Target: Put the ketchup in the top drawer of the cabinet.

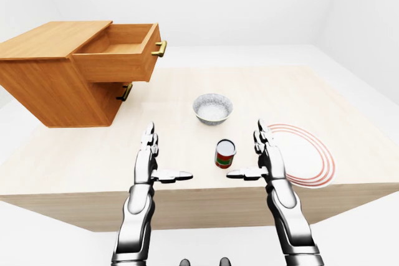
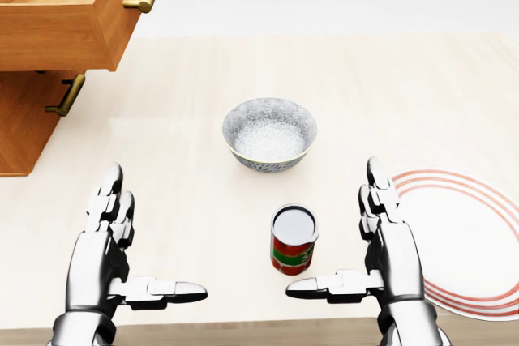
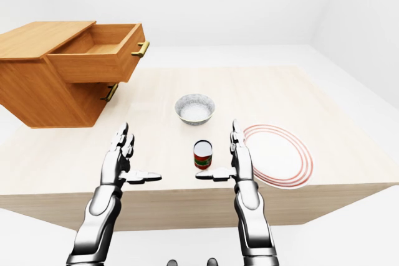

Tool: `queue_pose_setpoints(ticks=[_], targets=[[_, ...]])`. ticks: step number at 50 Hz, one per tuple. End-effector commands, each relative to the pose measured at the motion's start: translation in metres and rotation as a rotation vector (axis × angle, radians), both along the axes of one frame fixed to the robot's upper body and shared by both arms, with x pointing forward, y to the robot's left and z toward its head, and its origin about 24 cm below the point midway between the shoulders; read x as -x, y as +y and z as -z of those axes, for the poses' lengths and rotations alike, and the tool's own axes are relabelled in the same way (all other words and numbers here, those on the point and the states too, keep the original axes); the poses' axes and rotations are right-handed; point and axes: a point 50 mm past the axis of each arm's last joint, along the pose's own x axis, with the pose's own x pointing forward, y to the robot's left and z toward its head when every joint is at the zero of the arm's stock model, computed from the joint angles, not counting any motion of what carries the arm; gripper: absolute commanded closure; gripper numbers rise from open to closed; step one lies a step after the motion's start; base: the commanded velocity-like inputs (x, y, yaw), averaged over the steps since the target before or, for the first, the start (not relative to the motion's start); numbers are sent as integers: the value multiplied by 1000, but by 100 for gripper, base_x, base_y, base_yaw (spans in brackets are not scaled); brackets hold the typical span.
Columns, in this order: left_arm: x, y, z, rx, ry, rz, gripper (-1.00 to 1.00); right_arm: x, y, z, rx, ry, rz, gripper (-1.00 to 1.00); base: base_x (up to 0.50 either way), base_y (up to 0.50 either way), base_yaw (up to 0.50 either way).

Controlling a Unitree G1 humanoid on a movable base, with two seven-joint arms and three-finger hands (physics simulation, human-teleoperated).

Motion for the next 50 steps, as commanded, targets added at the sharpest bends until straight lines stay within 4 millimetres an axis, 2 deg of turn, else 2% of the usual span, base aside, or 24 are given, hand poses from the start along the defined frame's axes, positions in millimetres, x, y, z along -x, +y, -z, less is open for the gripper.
queue_pose_setpoints(ticks=[1, 5, 16, 24, 32, 41, 50], targets=[[16, 6, -14, -13, -52, 14, -100, 18, -5, -26, 47, -73, -2, -100, 0, 0, 0], [23, 7, -21, -15, -69, 15, -100, 32, -5, -44, 61, -146, -3, -100, 0, 0, 0], [64, 10, -53, -9, -172, 40, -100, 65, -8, -79, 104, -282, -4, -100, 0, 0, 0], [97, 17, -78, 10, -255, 45, -100, 99, -18, -108, 132, -378, 28, -100, 0, 0, 0], [109, 21, -89, 26, -287, 41, -100, 118, -7, -127, 146, -439, 5, -100, 0, 0, 0], [121, 28, -102, 49, -343, 26, -100, 128, -13, -118, 88, -364, 12, -100, 0, 0, 0], [127, 29, -105, 53, -357, 36, -100, 125, -16, -123, 85, -410, -2, -100, 45, 0, 0]])
